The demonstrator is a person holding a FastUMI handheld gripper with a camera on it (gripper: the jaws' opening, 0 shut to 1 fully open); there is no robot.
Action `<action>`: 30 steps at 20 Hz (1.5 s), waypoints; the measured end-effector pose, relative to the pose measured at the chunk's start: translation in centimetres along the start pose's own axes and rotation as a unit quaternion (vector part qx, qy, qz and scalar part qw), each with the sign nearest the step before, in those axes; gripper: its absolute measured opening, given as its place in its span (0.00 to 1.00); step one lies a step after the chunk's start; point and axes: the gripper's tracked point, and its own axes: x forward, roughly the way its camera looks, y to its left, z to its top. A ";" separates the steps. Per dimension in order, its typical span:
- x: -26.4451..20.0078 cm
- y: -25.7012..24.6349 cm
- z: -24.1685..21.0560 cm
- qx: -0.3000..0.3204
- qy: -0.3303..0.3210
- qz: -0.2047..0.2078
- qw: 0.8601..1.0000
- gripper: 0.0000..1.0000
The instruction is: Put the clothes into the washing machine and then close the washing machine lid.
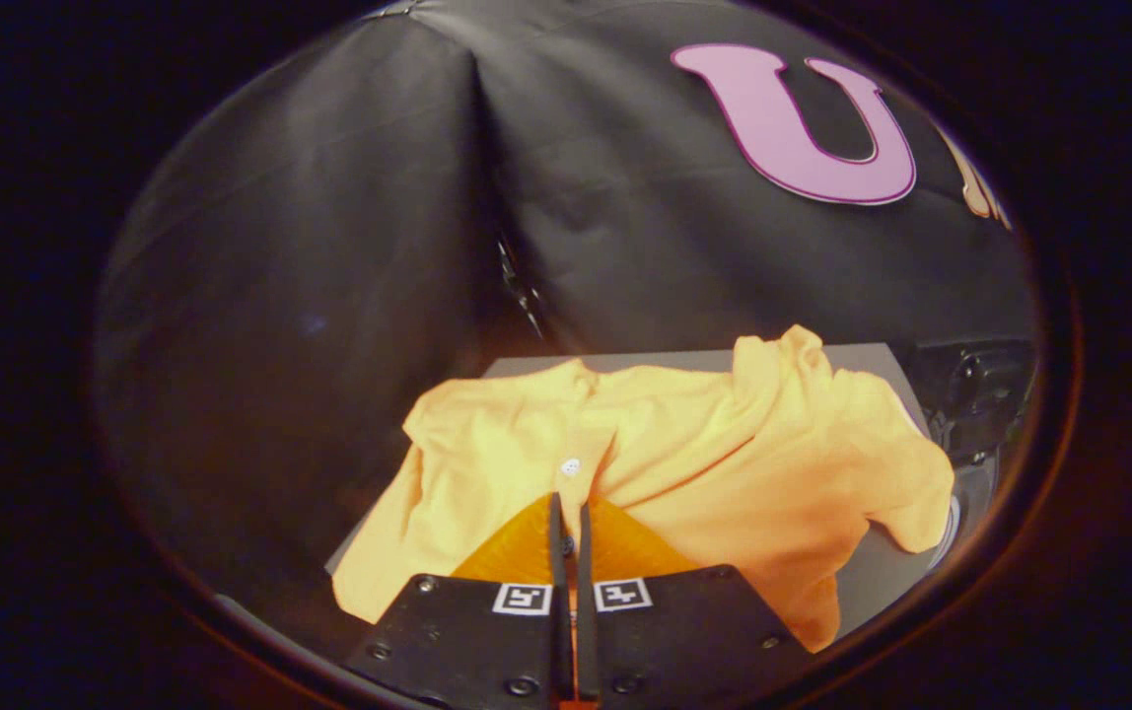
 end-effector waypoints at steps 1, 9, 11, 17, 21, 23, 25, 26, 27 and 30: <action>0.0 0.2 0.0 -0.015 -0.005 0.007 1.000 0.02; -6.0 -2.0 7.7 -0.023 -0.101 -0.003 0.995 0.02; -8.4 -4.0 9.6 -0.006 -0.122 -0.006 0.992 0.02; -12.2 -13.1 12.3 0.024 -0.161 -0.072 0.984 0.01; -13.6 -19.9 11.5 0.030 -0.161 -0.129 0.978 0.02; -13.9 -22.4 10.8 0.037 -0.161 -0.139 0.976 0.02; -13.8 -24.7 9.6 0.052 -0.150 -0.142 0.977 0.01; -13.9 -25.8 9.3 0.062 -0.151 -0.145 0.976 0.01; -13.8 -26.9 9.0 0.072 -0.149 -0.148 0.975 0.02; -13.7 -29.4 7.4 0.111 -0.155 -0.147 0.971 0.02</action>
